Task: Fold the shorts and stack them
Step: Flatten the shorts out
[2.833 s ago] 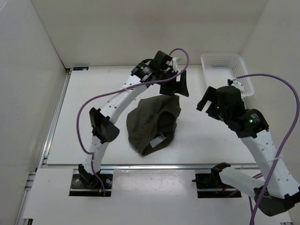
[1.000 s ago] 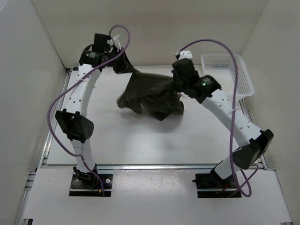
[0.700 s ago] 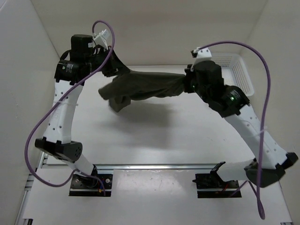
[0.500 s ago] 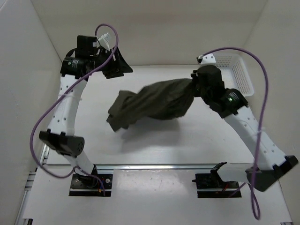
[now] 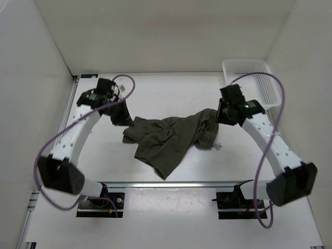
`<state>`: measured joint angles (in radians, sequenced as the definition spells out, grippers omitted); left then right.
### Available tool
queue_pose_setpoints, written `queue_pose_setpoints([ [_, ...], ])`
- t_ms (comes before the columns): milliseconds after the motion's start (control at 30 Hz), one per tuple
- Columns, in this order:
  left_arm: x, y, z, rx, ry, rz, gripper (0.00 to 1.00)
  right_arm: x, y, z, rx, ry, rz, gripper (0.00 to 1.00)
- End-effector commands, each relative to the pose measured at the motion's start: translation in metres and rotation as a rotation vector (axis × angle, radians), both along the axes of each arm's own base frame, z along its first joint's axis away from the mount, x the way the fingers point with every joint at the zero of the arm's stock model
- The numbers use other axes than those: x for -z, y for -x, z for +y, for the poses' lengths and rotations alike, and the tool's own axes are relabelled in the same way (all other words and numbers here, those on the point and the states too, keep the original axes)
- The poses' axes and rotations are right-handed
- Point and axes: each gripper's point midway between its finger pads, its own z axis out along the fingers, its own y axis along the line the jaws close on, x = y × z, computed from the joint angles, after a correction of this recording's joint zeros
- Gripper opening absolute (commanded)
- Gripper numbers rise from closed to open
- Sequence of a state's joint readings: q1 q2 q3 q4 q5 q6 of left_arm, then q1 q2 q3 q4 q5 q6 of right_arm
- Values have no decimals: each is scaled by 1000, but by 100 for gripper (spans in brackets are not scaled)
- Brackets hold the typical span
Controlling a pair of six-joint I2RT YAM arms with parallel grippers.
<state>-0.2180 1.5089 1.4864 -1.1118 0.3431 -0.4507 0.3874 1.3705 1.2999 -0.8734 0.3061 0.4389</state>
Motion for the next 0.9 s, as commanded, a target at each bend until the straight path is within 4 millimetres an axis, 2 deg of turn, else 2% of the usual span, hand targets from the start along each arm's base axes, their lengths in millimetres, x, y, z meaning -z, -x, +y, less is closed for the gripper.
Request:
queue_pose_setpoints([
  [0, 2, 55, -24, 72, 67, -14, 10, -20, 22, 4, 58, -160, -53, 35],
  [33, 12, 69, -30, 88, 69, 14, 10, -12, 33, 8, 59, -201, -26, 27],
  [67, 27, 95, -42, 115, 66, 67, 10, -7, 38, 7, 69, -219, -9, 13],
  [100, 32, 105, -49, 134, 72, 79, 10, -4, 41, 6, 73, -230, 2, 8],
  [133, 37, 124, -62, 191, 72, 99, 12, -2, 45, 7, 77, -246, 10, 5],
  [167, 49, 137, -67, 197, 67, 146, 16, 5, 48, 7, 78, -256, 36, 2],
  [233, 50, 149, -83, 250, 73, 136, 37, 8, 46, 8, 86, -279, 36, 2],
  [267, 63, 164, -92, 304, 30, 173, 45, 7, 45, 6, 95, -286, 38, 2],
  [333, 71, 173, -108, 371, -3, 183, 58, 9, 42, 4, 107, -303, 44, 2],
  [367, 84, 188, -120, 440, -50, 222, 69, 8, 41, 2, 116, -311, 45, 2],
  [433, 91, 192, -136, 489, -101, 212, 76, 7, 38, 1, 120, -323, 39, 4],
  [467, 103, 200, -148, 520, -145, 235, 78, 7, 38, -1, 129, -324, 37, 6],
  [533, 115, 202, -156, 518, -183, 251, 78, 4, 36, 0, 119, -335, 32, 7],
  [567, 130, 209, -156, 525, -229, 276, 75, 3, 36, 0, 119, -336, 32, 9],
  [700, 149, 203, -159, 451, -299, 281, 65, 2, 41, -4, 119, -332, 26, 11],
  [800, 153, 200, -148, 388, -320, 282, 65, 6, 42, -5, 124, -337, 38, 11],
  [833, 153, 201, -147, 388, -313, 276, 68, 3, 43, -6, 123, -340, 29, 12],
  [867, 153, 197, -147, 367, -280, 276, 77, 3, 43, -6, 115, -335, 28, 12],
])
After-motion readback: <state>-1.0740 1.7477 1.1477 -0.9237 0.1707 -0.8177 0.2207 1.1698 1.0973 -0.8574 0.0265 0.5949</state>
